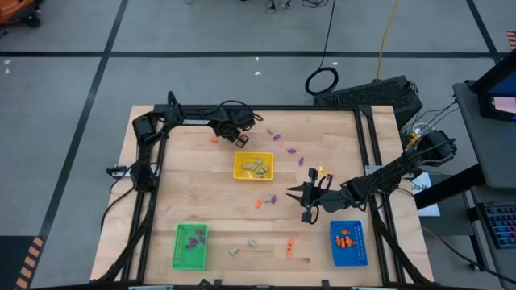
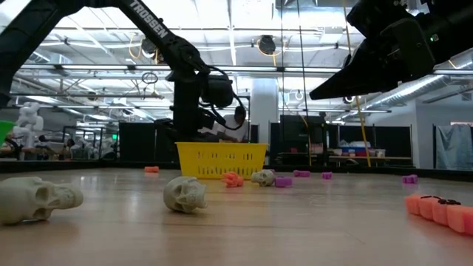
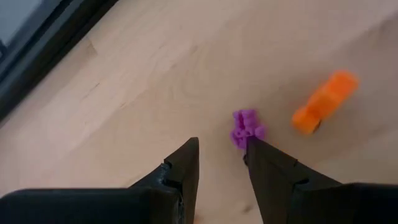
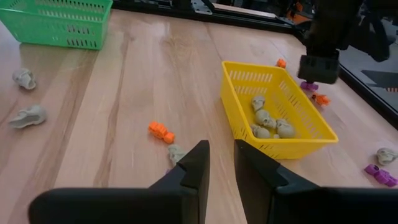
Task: Sort Halloween decoration
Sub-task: Put the purple skeleton toy in the green basket
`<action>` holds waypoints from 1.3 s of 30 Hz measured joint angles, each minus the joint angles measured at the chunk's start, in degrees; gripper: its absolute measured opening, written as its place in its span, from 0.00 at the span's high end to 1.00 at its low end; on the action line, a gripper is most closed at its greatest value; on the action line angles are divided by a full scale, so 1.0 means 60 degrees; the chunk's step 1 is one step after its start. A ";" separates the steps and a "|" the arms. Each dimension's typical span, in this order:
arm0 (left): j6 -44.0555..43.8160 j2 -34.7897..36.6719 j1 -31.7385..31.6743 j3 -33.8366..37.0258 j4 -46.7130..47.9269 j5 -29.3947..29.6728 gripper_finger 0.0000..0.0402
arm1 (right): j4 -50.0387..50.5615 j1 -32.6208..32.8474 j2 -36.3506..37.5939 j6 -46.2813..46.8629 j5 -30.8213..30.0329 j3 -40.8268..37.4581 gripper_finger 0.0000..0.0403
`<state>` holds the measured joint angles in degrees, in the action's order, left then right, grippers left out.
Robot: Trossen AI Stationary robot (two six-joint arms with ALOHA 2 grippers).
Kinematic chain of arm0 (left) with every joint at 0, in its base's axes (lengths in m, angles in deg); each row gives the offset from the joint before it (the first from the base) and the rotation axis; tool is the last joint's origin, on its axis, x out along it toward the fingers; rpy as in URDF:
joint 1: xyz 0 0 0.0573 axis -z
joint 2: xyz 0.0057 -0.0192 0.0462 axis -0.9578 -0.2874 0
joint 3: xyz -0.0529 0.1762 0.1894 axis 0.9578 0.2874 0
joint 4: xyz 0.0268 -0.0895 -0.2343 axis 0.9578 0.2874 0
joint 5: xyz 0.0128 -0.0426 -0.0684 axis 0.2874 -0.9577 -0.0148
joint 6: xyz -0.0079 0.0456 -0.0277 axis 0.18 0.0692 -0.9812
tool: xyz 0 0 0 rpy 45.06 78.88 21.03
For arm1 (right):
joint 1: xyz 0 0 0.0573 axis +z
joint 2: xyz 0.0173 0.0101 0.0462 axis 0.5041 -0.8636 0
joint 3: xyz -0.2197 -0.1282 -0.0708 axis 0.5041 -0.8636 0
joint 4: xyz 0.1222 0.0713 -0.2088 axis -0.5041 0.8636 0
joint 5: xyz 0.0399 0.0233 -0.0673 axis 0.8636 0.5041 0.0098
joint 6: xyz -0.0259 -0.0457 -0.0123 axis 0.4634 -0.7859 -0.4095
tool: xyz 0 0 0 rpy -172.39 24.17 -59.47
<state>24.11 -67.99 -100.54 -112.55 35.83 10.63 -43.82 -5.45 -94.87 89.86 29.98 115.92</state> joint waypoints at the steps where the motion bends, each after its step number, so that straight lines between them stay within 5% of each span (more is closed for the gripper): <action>1: 0.0268 0.0040 0.0004 -0.0037 0.0121 0.0015 0.68 | 0.0008 0.0000 0.0000 0.0000 -0.0001 0.0000 0.85; 9: 0.2473 0.0805 0.0041 -0.0121 0.0268 -0.0257 0.68 | 0.0013 -0.0077 0.0000 -0.0076 -0.0009 0.0000 0.85; 17: 0.0838 0.0815 0.0100 0.0131 -0.0293 -0.0470 0.68 | 0.0009 -0.0275 0.0000 -0.0076 -0.0009 0.0000 0.85; 28: 0.0352 0.0714 0.0313 0.0262 -0.0709 -0.0343 0.68 | 0.0024 -0.0270 0.0000 -0.0076 0.0002 0.0000 0.85; 39: -0.0013 0.0710 0.0233 0.1000 -0.1132 -0.0396 0.47 | 0.0043 -0.0248 0.0000 -0.0032 0.0020 -0.0004 0.85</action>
<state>24.03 -63.73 -99.14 -106.55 29.04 8.25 -43.56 -6.94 -94.87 89.67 30.10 115.90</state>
